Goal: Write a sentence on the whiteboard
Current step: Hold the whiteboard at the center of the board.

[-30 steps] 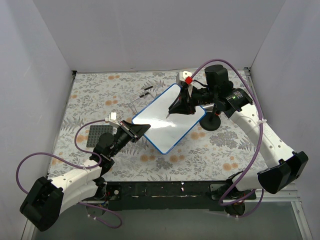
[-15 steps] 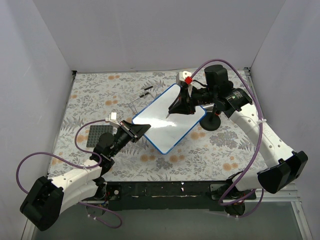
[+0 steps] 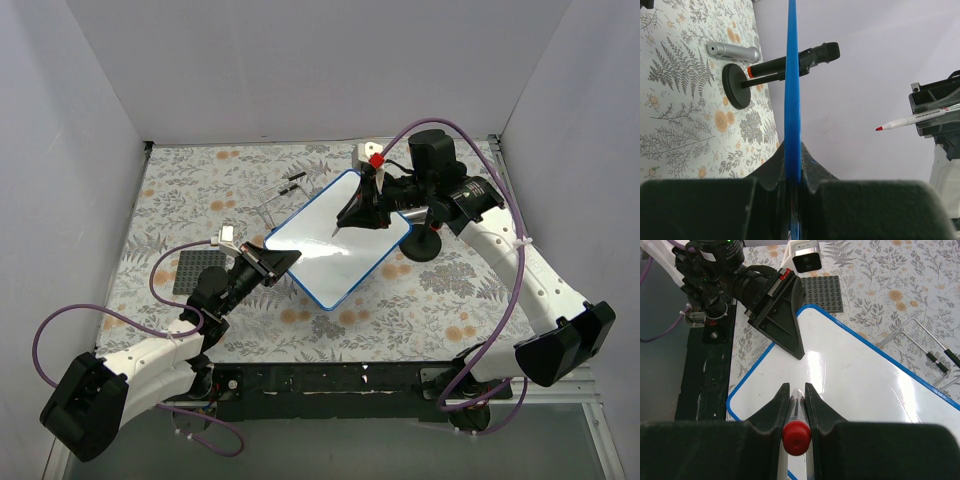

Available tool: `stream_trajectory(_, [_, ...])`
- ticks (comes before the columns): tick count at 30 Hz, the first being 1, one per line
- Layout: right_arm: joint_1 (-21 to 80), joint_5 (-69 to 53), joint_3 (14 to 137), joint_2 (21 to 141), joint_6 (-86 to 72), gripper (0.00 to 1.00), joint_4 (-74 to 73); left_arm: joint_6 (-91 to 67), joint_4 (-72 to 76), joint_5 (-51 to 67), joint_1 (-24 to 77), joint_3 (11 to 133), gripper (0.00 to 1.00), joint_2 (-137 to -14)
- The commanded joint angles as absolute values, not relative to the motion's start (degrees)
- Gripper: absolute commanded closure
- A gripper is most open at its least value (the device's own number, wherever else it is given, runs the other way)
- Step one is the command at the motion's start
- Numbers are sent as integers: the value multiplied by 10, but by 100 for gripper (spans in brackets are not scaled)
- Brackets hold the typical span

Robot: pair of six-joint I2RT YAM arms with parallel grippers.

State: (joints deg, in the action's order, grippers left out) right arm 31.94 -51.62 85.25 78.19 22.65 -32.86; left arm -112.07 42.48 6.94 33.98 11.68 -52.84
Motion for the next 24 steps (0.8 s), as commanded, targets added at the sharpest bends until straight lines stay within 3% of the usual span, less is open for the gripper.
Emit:
stream_trajectory(1, [319, -526, 854, 783, 227, 99, -310, -1132, 498, 74, 343, 124, 100, -519])
stream_trajectory(24, [360, -486, 969, 851, 301, 99, -385, -1129, 511, 86, 342, 128, 100, -518])
